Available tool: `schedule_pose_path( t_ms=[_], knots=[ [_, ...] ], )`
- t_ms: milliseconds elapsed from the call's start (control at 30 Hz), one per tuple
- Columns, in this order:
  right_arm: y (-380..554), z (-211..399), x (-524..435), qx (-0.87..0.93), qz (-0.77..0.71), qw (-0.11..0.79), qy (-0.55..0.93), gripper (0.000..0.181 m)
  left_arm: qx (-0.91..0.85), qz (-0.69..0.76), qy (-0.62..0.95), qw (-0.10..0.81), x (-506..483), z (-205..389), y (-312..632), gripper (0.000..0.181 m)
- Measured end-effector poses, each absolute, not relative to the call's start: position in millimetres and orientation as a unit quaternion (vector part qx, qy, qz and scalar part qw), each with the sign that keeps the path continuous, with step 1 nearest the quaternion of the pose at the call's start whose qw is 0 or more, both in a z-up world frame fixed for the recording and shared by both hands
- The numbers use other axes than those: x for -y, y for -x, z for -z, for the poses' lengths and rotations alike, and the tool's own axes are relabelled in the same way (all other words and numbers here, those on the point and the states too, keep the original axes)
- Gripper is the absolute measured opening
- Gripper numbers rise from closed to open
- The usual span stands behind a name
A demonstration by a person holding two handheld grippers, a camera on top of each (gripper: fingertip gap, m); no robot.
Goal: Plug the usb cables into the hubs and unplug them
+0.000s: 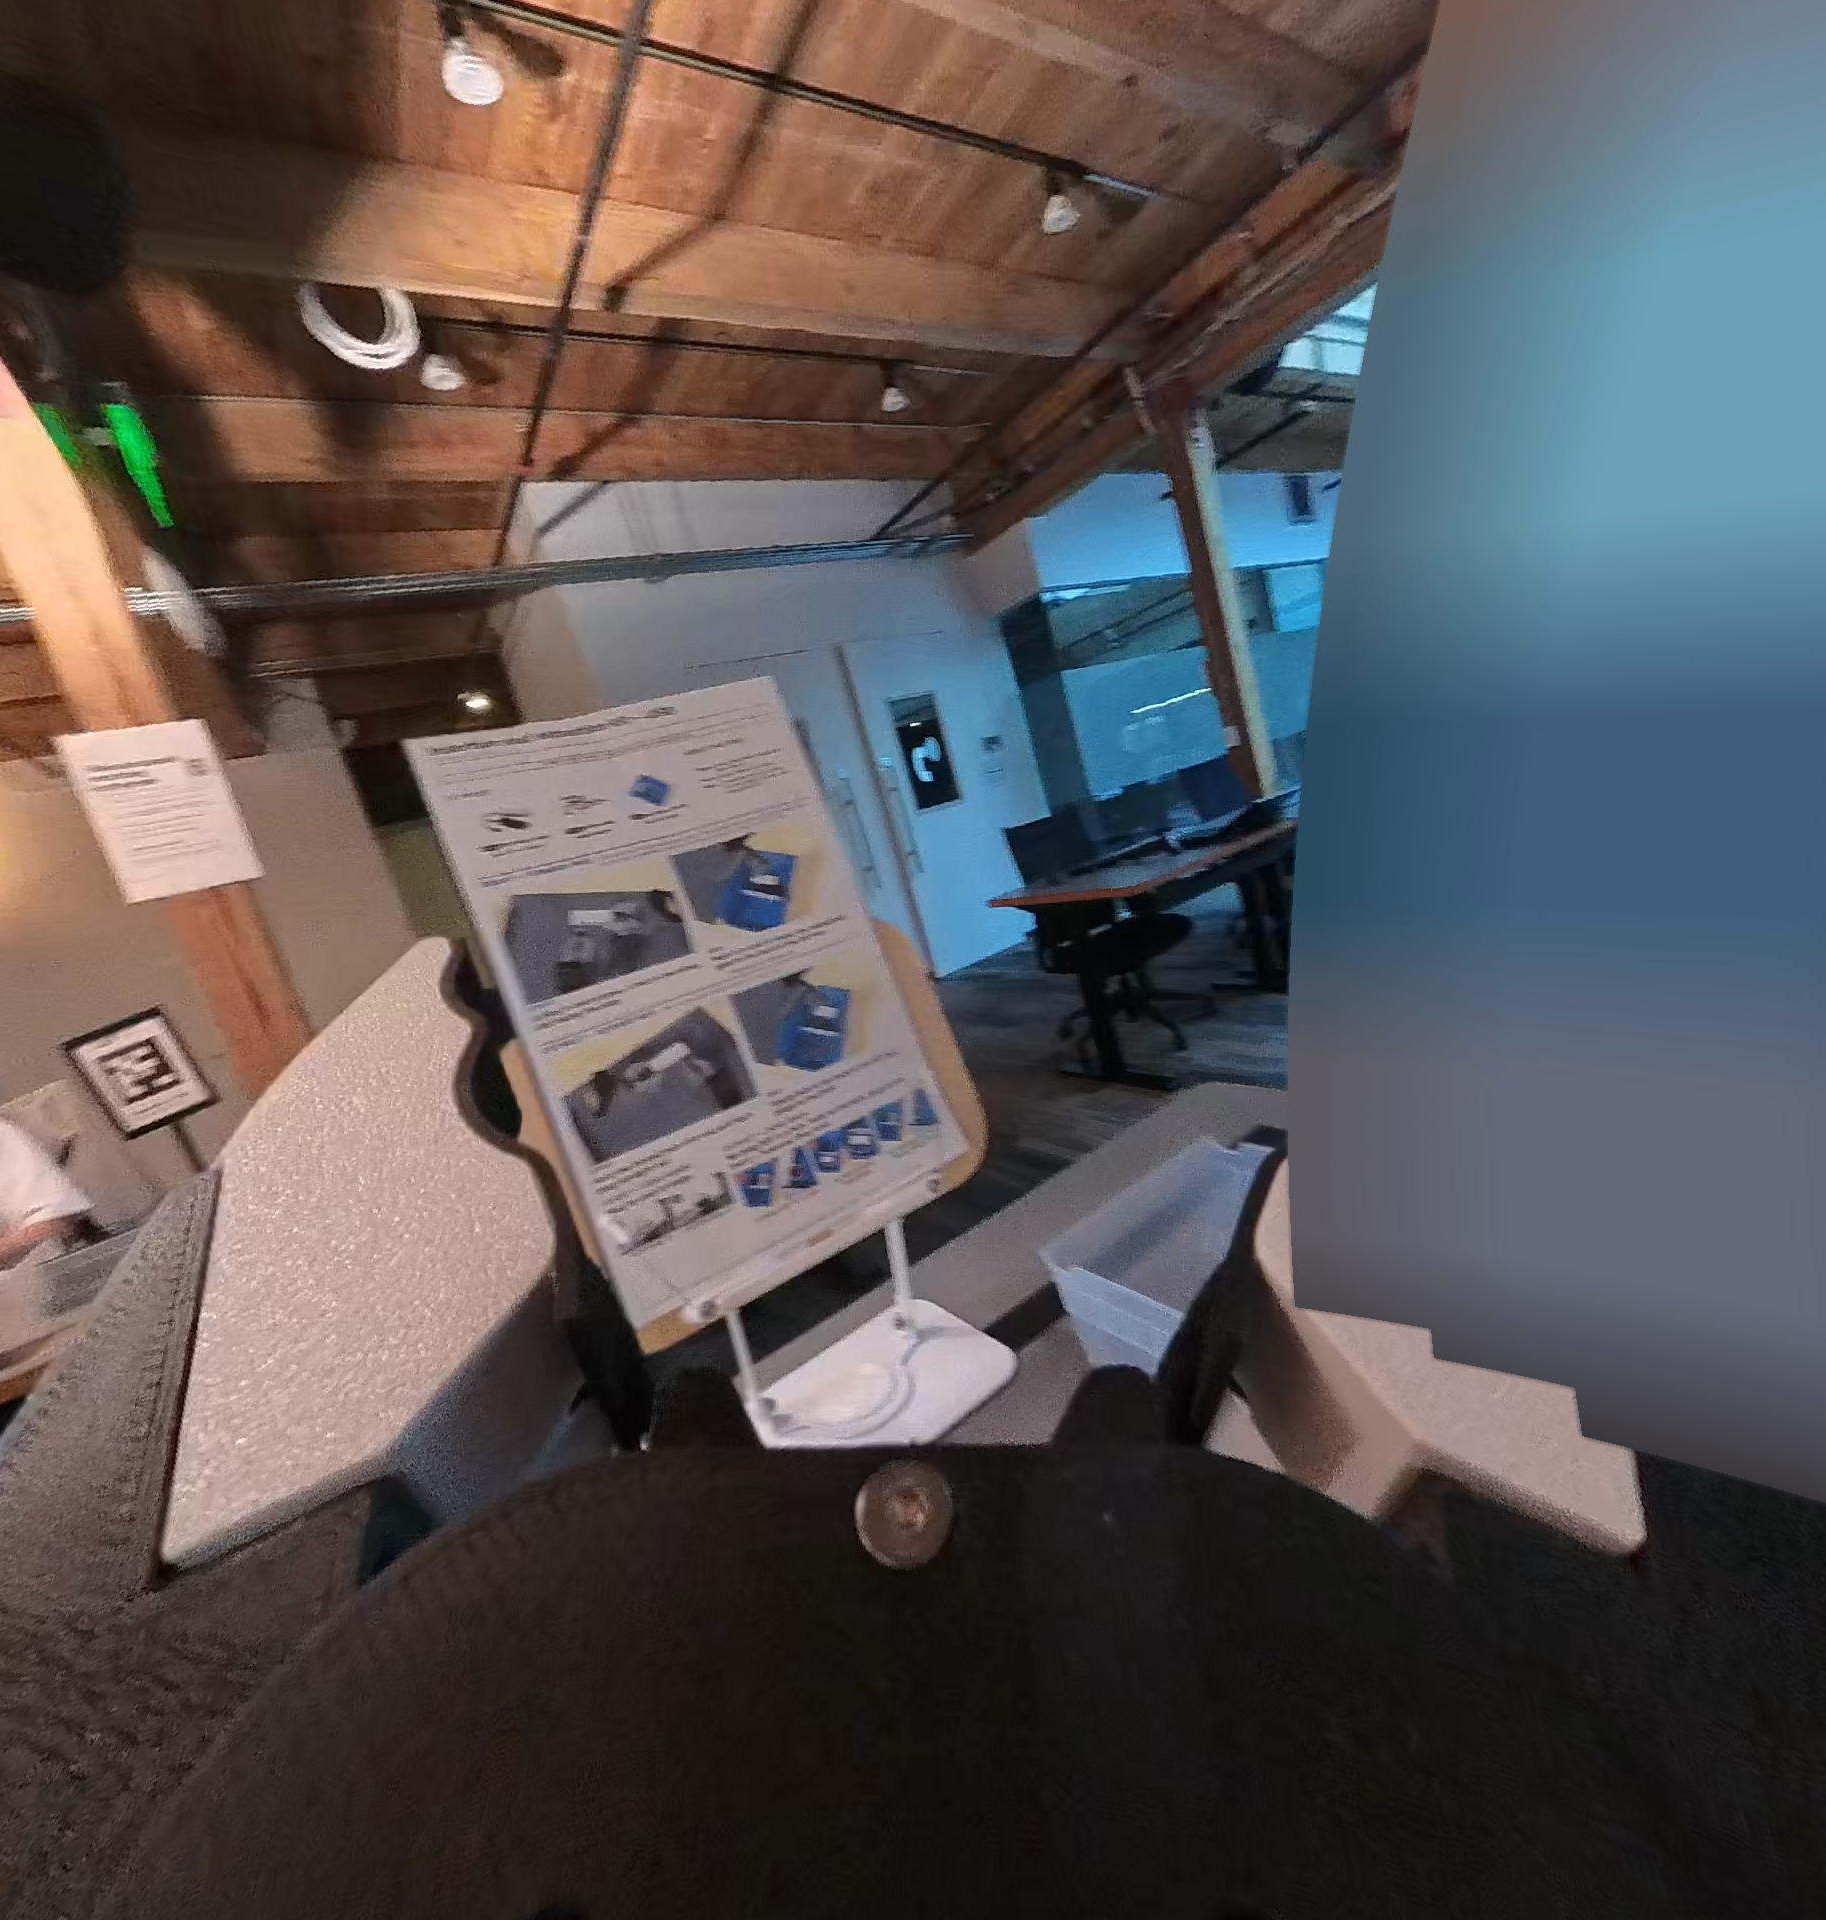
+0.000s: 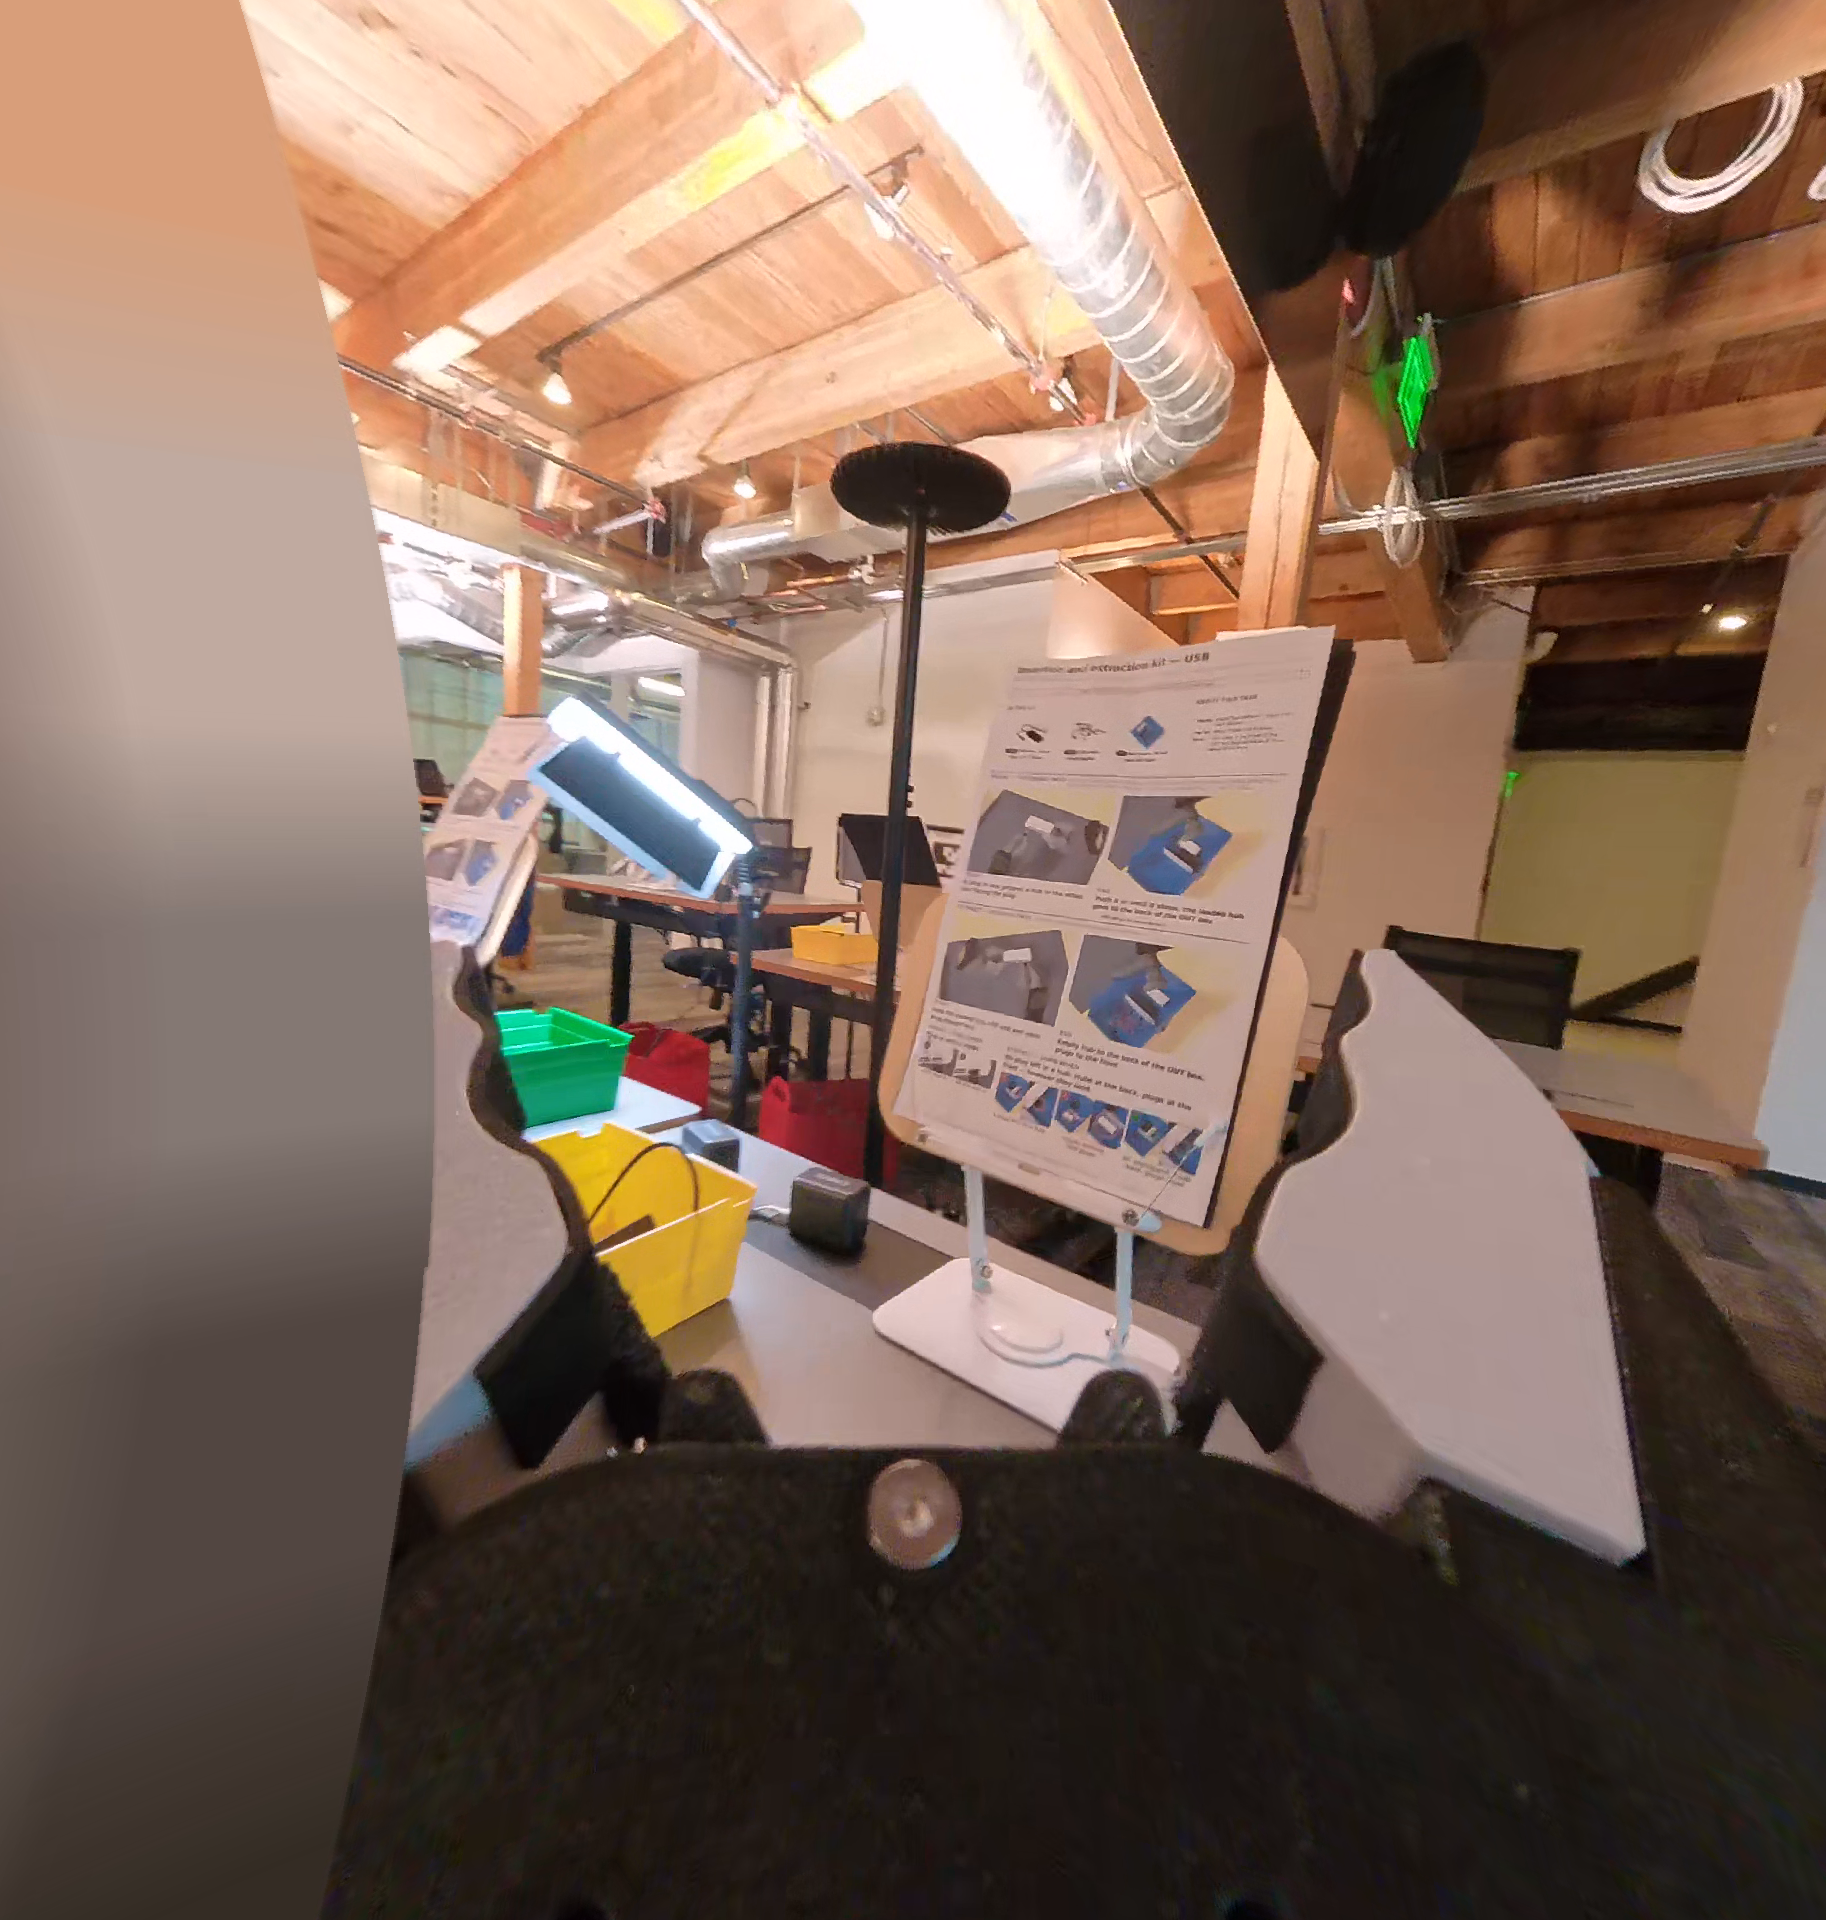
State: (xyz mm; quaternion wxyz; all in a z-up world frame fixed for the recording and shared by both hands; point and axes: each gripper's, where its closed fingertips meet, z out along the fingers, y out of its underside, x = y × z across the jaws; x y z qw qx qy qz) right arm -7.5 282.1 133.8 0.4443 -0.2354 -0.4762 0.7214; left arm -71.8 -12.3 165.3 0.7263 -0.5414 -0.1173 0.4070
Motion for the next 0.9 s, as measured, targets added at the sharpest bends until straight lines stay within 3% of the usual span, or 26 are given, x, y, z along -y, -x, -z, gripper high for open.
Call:
schedule_pose_path(
  t_ms=[300, 667, 733, 800, 900],
  knots=[
    [148.7, -146.6, -218.7, 0.506, -0.643, 0.498, 0.288, 0.145, 0.229, -0.414, 0.528, 0.706, 34.6, -136.0, 167.8, 0.145],
    [191.6, -81.2, -153.6, 0.589, -0.668, 0.368, 0.268, 0.143, 0.403, -0.436, 0.650, 0.474, 127.5, -21.2, 263.6, 0.143],
    [192.7, -78.2, -153.1, 0.598, -0.664, 0.363, 0.265, 0.139, 0.446, -0.407, 0.653, 0.457, 147.6, 4.1, 276.6, 0.133],
    [192.9, -74.9, -152.3, 0.609, -0.657, 0.361, 0.258, 0.137, 0.491, -0.332, 0.667, 0.451, 157.3, 34.7, 282.6, 0.107],
    [194.0, -70.9, -151.5, 0.623, -0.643, 0.369, 0.250, 0.133, 0.553, -0.250, 0.682, 0.409, 176.1, 81.3, 287.0, 0.096]
  ],
)
